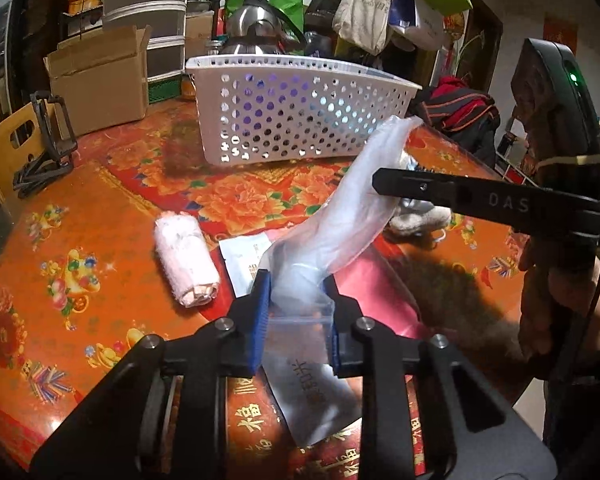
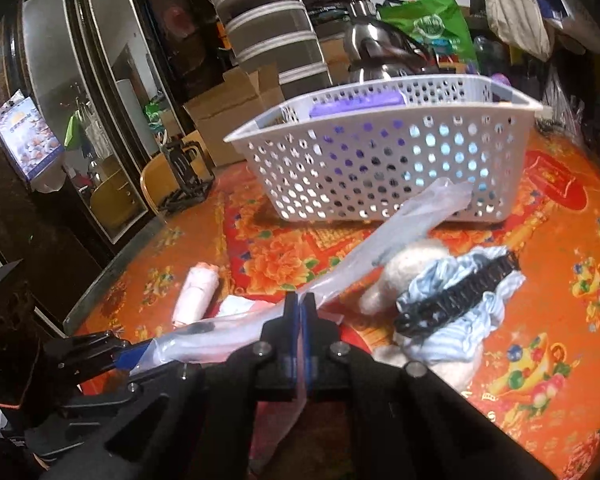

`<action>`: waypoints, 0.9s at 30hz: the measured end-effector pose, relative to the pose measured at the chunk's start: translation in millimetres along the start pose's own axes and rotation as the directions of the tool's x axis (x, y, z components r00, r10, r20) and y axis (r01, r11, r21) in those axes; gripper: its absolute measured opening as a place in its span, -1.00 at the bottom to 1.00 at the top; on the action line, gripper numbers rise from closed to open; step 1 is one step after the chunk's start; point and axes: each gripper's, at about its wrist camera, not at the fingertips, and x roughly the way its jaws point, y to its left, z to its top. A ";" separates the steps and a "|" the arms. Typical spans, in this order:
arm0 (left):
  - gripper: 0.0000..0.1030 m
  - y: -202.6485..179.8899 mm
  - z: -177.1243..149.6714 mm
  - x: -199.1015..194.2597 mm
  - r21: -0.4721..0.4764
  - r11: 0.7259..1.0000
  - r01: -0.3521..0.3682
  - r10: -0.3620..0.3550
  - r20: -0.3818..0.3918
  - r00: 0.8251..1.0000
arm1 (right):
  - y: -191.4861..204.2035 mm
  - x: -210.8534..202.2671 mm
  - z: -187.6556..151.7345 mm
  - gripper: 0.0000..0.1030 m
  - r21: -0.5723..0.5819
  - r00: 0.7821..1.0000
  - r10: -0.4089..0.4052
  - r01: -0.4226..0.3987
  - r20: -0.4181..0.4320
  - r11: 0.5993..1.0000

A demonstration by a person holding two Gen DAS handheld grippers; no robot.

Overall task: Organize soft objects
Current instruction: 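Grasp the clear plastic bag with the left gripper while the right gripper grasps its other end, then carry the stretched plastic bag into the white basket and open both grippers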

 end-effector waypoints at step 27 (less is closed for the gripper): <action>-0.59 -20.0 85.9 -55.1 0.093 0.996 0.010 -0.029 0.200 0.979 | 30.7 -79.6 59.4 -1.00 -0.108 0.976 -0.072 0.096 0.204 0.990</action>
